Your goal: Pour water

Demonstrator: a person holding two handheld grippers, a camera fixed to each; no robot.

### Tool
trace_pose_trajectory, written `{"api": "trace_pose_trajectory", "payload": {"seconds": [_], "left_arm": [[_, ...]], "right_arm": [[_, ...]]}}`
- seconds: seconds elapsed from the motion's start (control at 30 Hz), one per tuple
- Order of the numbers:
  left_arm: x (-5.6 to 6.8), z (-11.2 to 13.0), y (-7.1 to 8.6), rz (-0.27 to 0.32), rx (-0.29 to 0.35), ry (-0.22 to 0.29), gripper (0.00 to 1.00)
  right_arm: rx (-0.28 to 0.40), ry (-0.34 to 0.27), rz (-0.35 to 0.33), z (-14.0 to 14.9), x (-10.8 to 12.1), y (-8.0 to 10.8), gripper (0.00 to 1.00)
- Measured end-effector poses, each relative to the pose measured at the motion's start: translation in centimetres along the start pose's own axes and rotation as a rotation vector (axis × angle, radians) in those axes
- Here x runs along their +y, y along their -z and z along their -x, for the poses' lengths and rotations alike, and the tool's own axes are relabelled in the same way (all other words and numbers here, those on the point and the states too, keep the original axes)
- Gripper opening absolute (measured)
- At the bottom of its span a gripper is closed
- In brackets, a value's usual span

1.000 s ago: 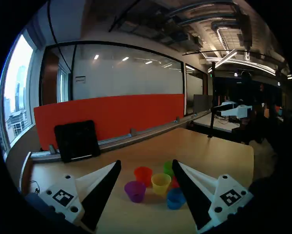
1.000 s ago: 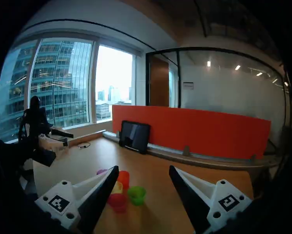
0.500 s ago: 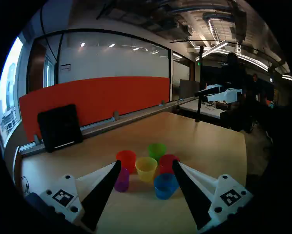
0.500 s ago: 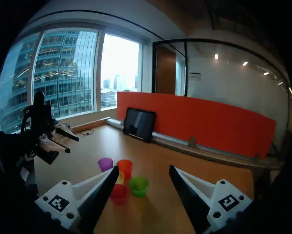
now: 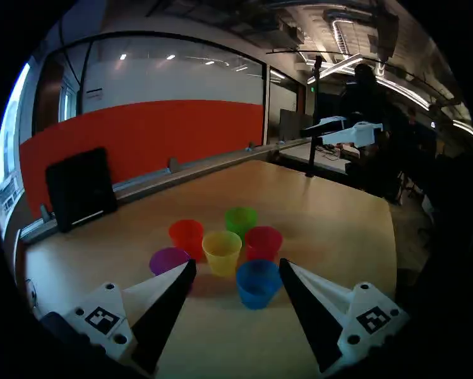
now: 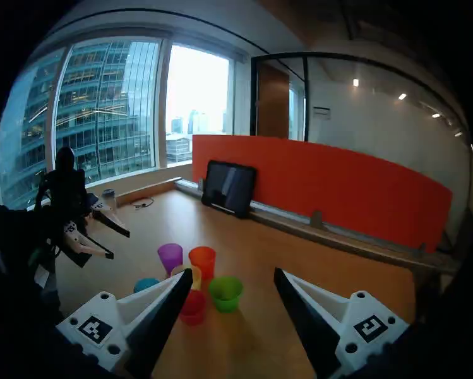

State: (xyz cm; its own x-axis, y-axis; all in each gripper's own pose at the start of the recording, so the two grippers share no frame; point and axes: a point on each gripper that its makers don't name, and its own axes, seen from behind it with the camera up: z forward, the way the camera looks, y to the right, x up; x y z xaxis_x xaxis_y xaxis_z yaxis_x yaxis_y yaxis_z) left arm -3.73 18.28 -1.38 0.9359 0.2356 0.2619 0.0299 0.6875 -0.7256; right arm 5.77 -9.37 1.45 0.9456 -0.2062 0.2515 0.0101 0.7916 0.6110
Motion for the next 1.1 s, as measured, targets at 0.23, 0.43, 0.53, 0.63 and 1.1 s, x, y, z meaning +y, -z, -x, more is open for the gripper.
{"api": "trace_pose_trajectory", "payload": {"seconds": [0.23,0.43,0.53,0.63,1.1], "left_arm": [[1.0,2.0,-1.2,0.024,-0.047,-0.002,0.97],[1.8,3.7,-2.1,0.044,-0.091,-0.013,0.97],[2.2,4.6,-2.5,0.054,-0.113,-0.019,0.97],[2.6,5.5,-3.1,0.064,-0.139,-0.027,0.97],[3.4,8.7,-6.7,0.095,-0.239,-0.051,0.97]], "right_arm": [[-0.018,0.008,-0.006,0.7,0.0,-0.7,1.0],[-0.028,0.014,-0.008,1.2,0.1,-1.2,1.0],[-0.033,0.013,-0.009,1.5,0.1,-1.4,1.0],[-0.037,0.012,-0.008,1.6,0.3,-1.6,1.0],[-0.052,0.008,-0.007,2.5,1.1,-2.4,1.0]]}}
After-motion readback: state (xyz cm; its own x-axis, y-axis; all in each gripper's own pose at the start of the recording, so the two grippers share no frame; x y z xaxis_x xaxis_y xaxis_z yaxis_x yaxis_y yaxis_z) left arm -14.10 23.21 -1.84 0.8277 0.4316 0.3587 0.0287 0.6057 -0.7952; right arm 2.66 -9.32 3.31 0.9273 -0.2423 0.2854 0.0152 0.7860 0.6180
